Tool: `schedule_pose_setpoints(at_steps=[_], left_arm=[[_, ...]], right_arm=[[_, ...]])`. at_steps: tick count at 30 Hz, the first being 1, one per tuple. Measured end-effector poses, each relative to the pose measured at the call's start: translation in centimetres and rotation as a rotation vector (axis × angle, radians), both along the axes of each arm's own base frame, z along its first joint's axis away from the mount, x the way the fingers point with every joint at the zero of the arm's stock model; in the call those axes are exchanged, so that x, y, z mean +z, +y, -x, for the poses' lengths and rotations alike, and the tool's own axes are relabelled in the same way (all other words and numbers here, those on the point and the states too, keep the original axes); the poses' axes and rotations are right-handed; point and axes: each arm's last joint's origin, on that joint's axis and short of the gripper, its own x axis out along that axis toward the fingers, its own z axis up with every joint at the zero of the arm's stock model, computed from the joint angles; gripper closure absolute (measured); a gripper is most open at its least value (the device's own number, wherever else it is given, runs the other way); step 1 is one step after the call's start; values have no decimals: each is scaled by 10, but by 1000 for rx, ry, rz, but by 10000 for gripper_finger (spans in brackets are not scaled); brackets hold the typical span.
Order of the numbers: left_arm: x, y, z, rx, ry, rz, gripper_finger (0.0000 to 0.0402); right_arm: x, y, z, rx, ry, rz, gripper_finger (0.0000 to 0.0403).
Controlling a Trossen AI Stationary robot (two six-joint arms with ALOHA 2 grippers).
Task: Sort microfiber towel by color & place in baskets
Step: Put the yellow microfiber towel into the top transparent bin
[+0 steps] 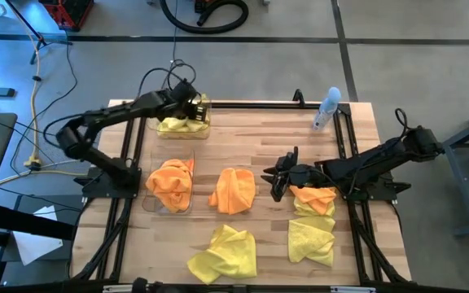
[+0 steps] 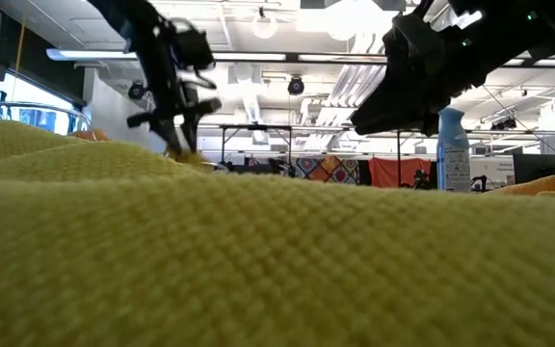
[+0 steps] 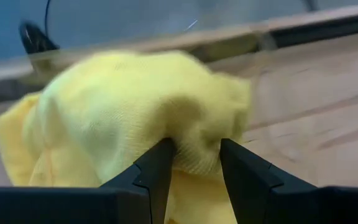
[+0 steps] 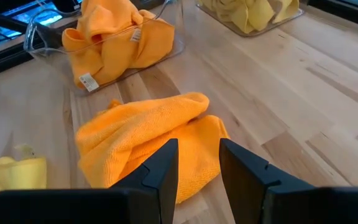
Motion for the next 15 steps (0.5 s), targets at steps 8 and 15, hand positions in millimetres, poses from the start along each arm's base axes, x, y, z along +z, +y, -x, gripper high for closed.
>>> schedule_pose_setpoints(at_steps=[8,15], left_arm=[[-51,29,-5,37,41,180,275],[-74,40,-5,31,55,256,275]], right_arm=[[0,0,0,0,4,0,293],[-1,0,0,-1,6,-2,293]])
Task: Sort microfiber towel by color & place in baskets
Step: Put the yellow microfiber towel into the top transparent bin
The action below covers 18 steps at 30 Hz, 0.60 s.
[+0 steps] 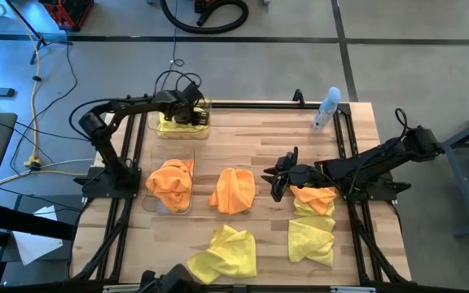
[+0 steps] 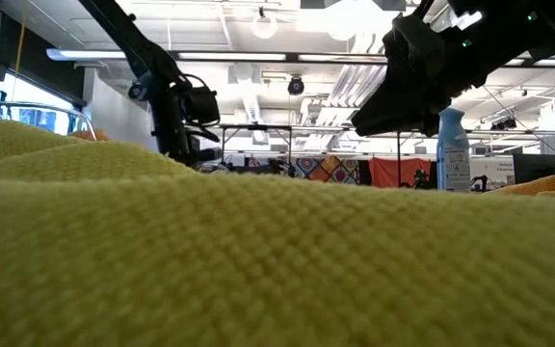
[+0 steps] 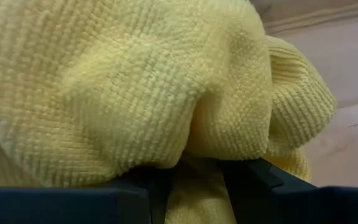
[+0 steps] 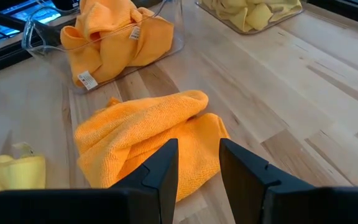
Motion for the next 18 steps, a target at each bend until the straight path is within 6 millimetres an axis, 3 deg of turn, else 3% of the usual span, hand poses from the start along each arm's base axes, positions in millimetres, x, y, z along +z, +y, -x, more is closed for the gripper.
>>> schedule_pose_setpoints(at_steps=[7,18], left_arm=[[14,-4,3,-6,-31,-18,275],[87,-40,22,-62,-119,-194,275]], right_arm=[[-1,0,0,0,10,2,293],[-2,0,1,2,23,8,293]])
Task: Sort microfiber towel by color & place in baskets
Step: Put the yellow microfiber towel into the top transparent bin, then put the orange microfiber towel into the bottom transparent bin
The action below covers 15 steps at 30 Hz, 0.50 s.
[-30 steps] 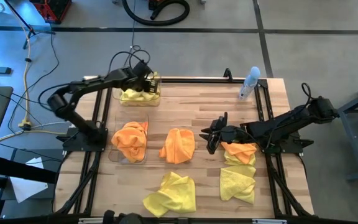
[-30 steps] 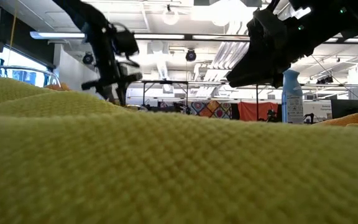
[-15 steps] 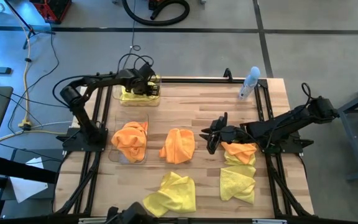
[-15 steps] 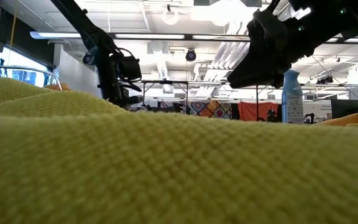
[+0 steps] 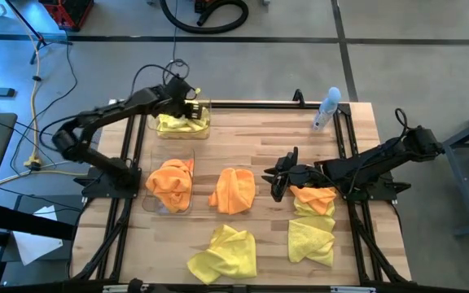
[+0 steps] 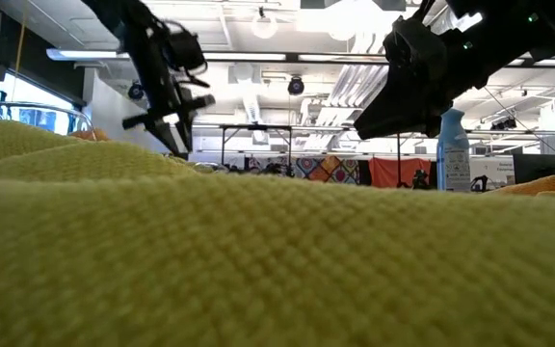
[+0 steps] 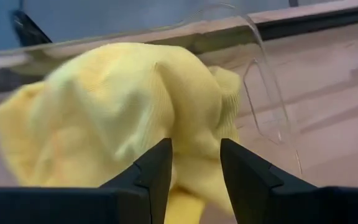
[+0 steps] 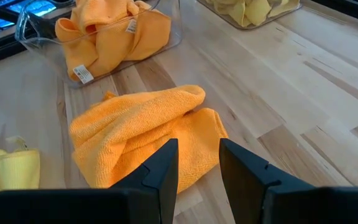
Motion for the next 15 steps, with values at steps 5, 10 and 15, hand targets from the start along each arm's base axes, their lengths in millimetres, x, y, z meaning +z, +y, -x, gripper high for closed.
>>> schedule_pose_setpoints(at_steps=[5,10,15], left_arm=[[18,-30,3,-86,67,-57,275],[21,-72,-12,-224,173,-132,275],[21,-122,-31,-361,193,-208,275]], right_arm=[[0,0,0,1,1,1,293],[0,0,0,0,1,0,293],[0,0,0,0,4,0,293]])
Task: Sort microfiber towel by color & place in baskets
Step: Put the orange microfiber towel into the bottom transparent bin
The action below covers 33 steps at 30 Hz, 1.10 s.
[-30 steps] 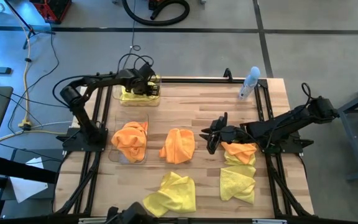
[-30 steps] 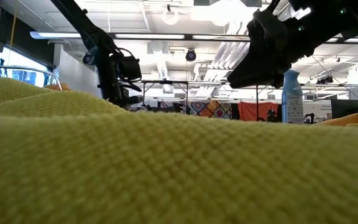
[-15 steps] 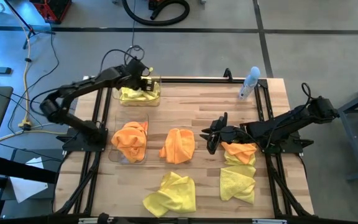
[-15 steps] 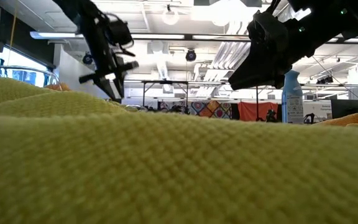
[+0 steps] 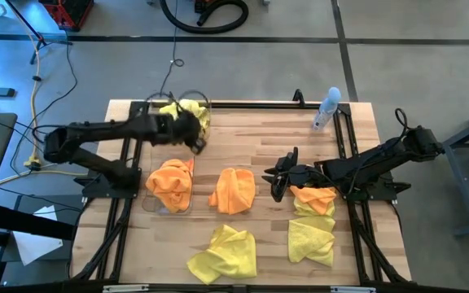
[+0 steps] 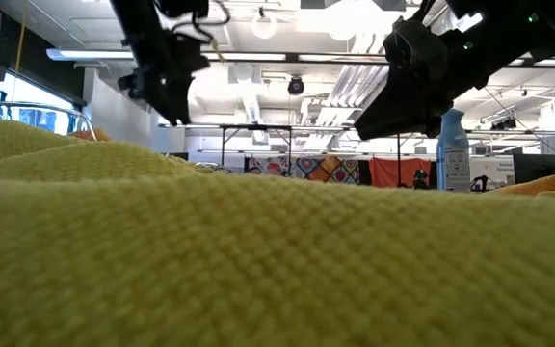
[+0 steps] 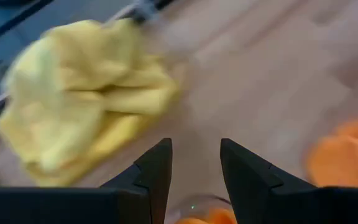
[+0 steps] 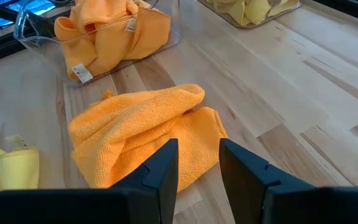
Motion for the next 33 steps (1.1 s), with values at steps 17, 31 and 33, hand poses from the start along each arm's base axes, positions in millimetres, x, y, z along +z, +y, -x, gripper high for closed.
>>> schedule_pose_setpoints(at_steps=[17,31,33], left_arm=[[-8,-98,-37,-438,-89,-40,275],[-60,-91,-115,-604,51,205,275],[-72,-94,-126,-662,106,212,275]], right_arm=[[-1,0,1,-2,17,0,293],[-2,0,1,0,24,5,293],[-2,0,1,0,24,5,293]])
